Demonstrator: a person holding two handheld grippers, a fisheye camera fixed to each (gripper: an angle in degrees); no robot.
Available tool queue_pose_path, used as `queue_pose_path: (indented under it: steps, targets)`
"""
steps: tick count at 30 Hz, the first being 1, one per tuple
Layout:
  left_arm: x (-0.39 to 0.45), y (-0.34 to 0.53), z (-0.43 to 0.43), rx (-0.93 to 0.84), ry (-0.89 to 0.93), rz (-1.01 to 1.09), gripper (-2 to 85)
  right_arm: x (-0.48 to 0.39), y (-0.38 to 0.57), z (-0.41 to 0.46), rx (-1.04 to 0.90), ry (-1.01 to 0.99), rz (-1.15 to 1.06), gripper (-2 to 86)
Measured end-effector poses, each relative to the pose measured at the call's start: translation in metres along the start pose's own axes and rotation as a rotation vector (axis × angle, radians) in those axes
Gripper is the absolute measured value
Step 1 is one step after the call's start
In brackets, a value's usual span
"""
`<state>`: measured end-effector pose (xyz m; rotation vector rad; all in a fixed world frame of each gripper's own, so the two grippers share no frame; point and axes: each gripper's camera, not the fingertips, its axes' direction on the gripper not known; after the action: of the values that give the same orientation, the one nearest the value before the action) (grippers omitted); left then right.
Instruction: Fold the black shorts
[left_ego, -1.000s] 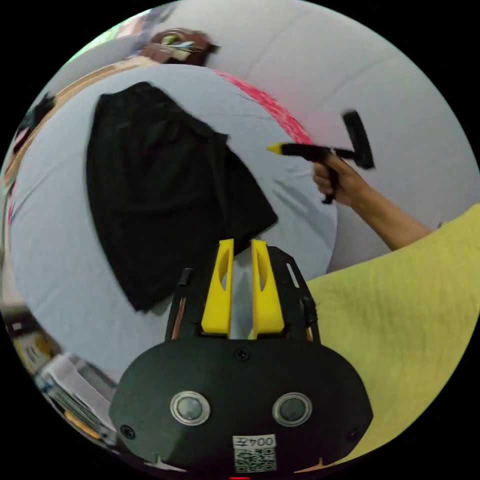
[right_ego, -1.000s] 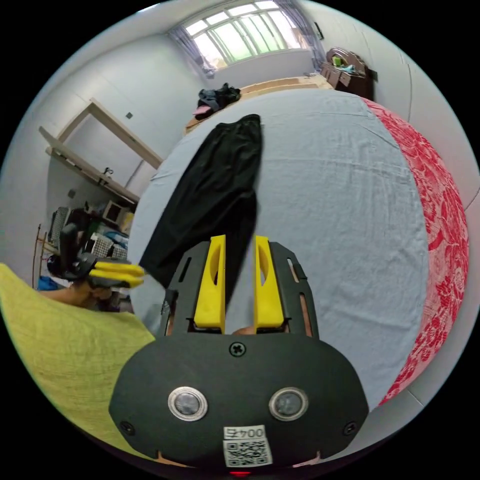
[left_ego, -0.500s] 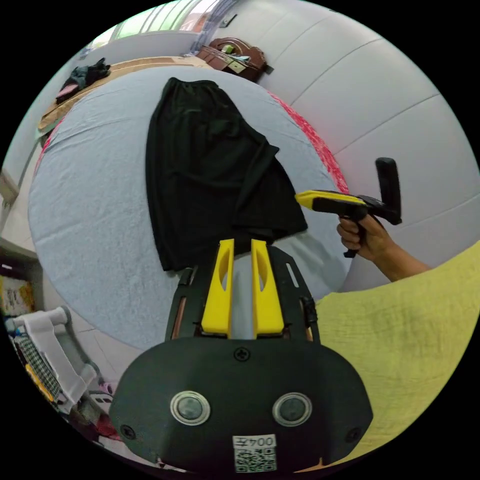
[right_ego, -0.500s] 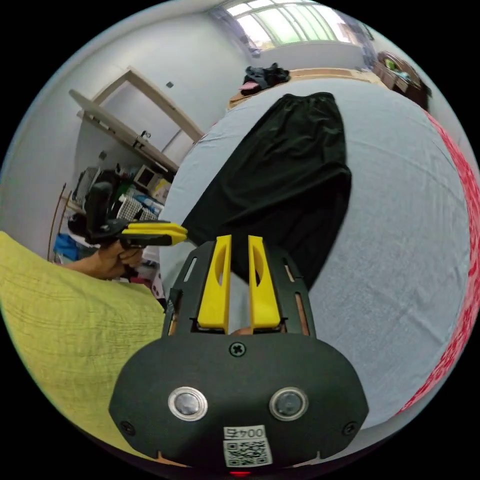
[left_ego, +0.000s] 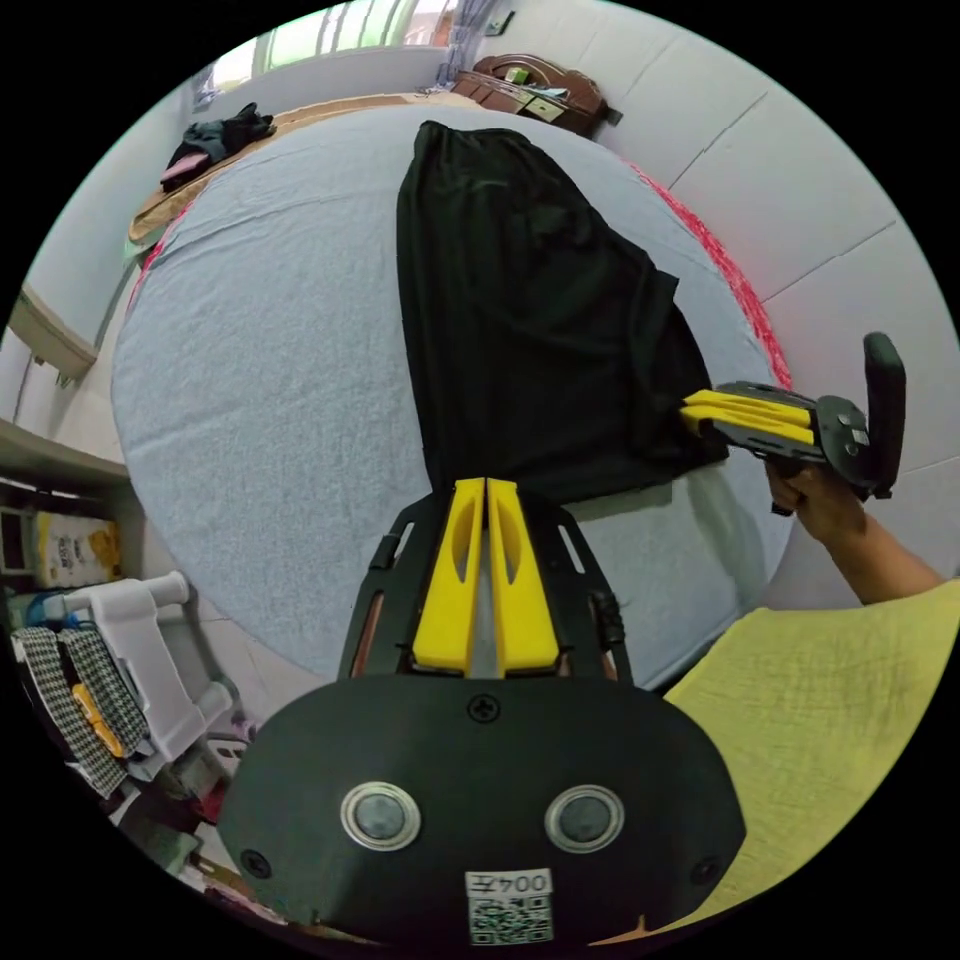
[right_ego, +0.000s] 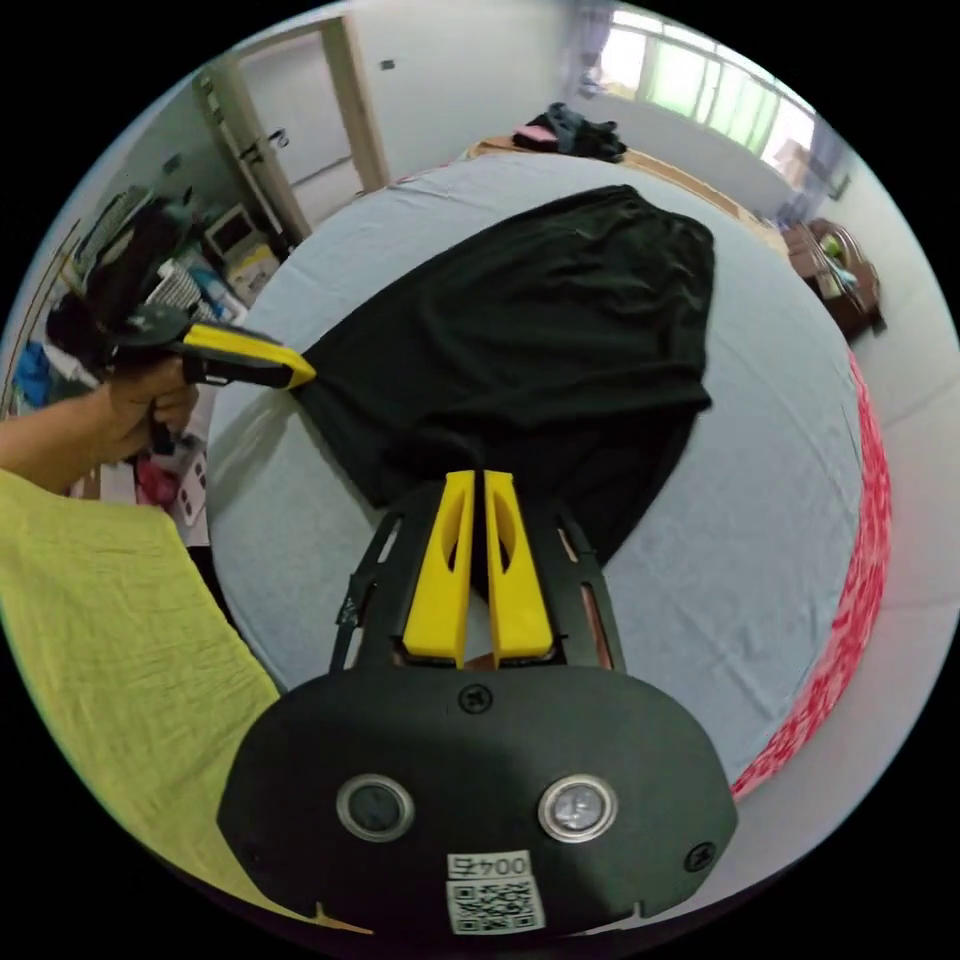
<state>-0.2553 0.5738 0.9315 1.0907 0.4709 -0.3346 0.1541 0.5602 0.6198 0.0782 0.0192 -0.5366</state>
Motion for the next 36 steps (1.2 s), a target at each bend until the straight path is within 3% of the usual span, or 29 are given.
queue_pose_path:
  steps: [5,13,17,25,30,36]
  targets:
    - [-0.009,0.004,-0.011,0.007,0.027,-0.003,0.3,0.080,0.071,-0.031,0.084,-0.152,0.320,1.9]
    - [-0.021,0.005,-0.027,0.001,0.054,-0.017,0.2,0.130,0.142,-0.026,0.118,-0.287,0.580,2.9]
    - [-0.027,0.007,-0.035,0.005,0.065,-0.022,0.2,0.131,0.127,-0.038,0.172,-0.317,0.507,6.1]
    - [-0.037,0.004,-0.048,-0.010,0.080,-0.023,0.3,0.103,0.087,-0.029,0.049,-0.180,0.195,9.7]
    - [-0.042,0.002,-0.055,-0.015,0.086,-0.030,0.3,0.116,0.071,-0.024,-0.014,-0.251,0.208,2.7]
    - [-0.046,-0.002,-0.063,-0.031,0.078,-0.022,0.2,0.183,0.102,-0.033,-0.018,-0.392,0.723,2.3]
